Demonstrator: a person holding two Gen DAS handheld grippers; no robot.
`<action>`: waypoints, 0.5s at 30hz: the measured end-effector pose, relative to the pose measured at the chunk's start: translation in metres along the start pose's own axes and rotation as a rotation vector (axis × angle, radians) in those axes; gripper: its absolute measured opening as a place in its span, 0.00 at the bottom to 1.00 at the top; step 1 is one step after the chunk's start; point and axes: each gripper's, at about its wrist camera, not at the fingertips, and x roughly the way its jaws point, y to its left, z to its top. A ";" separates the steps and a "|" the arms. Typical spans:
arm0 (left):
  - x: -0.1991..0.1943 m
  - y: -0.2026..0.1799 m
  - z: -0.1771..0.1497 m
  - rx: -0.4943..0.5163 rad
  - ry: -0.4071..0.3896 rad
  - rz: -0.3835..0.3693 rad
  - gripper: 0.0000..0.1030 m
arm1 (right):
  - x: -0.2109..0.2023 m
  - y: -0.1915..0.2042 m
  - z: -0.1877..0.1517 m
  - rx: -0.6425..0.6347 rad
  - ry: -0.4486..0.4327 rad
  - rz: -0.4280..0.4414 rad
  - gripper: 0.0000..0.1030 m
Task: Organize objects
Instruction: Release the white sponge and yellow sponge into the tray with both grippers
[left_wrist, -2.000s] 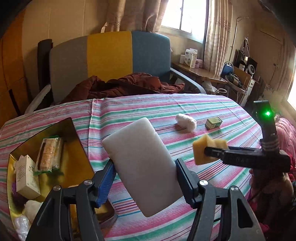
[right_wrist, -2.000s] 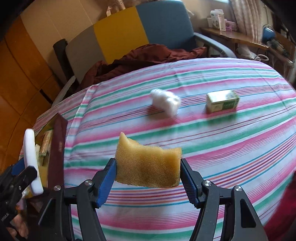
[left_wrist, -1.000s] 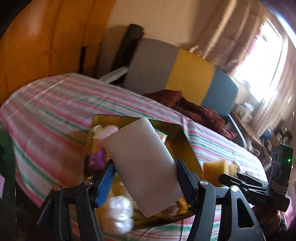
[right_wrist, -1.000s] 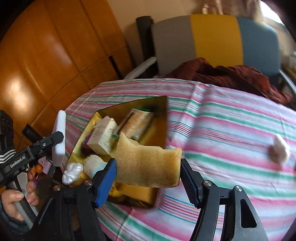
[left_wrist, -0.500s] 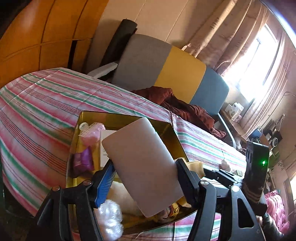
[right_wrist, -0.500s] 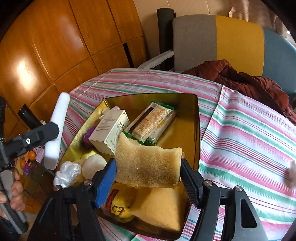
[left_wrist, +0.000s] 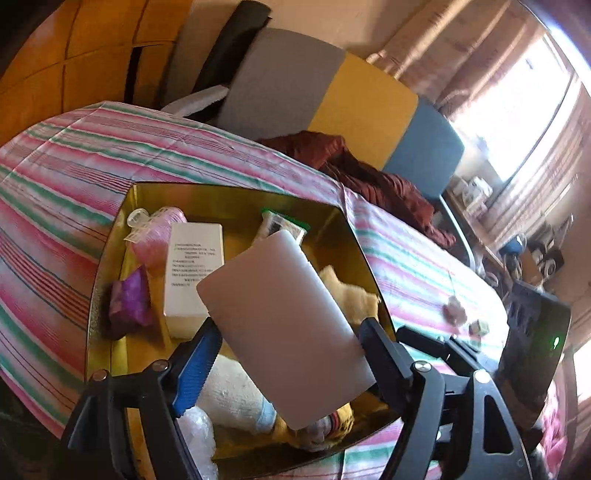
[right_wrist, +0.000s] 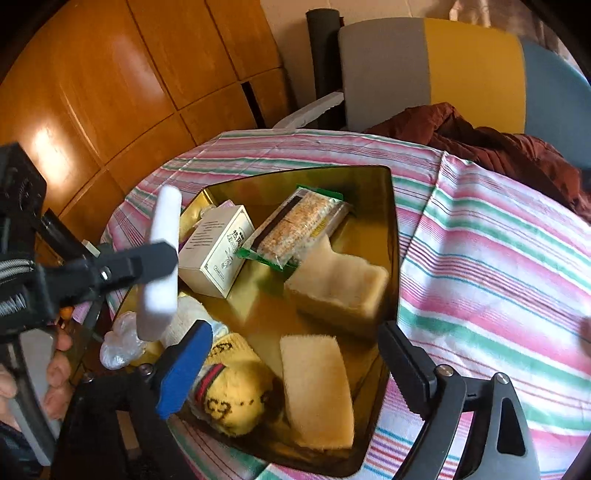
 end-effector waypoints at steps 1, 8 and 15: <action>0.000 -0.002 -0.002 0.011 -0.004 0.003 0.76 | -0.002 -0.001 -0.002 0.007 0.000 0.001 0.89; -0.002 -0.014 -0.003 0.074 -0.027 -0.016 0.85 | -0.015 -0.008 -0.015 0.065 -0.012 -0.005 0.91; -0.033 -0.003 0.012 0.028 -0.125 0.018 0.85 | -0.029 -0.013 -0.024 0.092 -0.035 -0.017 0.91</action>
